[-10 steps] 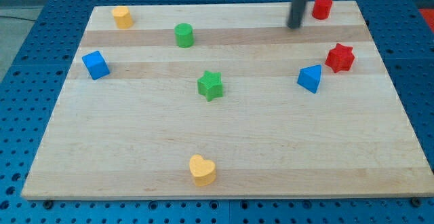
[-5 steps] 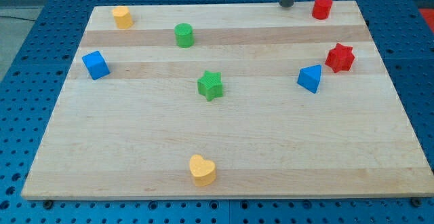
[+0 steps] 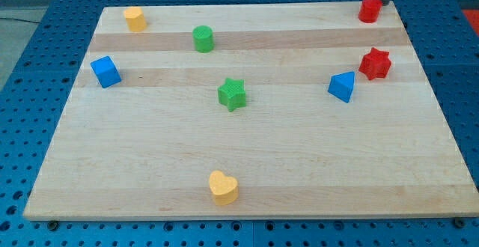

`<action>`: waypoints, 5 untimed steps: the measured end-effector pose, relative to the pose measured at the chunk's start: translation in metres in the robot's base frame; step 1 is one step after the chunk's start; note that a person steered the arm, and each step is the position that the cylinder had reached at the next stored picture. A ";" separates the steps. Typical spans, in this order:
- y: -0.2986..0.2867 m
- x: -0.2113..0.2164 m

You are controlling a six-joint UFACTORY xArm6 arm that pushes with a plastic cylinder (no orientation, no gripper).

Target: Push the red circle into the red star

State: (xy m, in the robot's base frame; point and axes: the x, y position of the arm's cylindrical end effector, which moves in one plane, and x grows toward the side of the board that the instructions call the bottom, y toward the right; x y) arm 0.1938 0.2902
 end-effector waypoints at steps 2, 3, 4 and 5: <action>-0.012 0.024; -0.009 -0.002; -0.027 0.020; -0.084 0.041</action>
State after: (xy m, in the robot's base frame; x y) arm 0.2351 0.2061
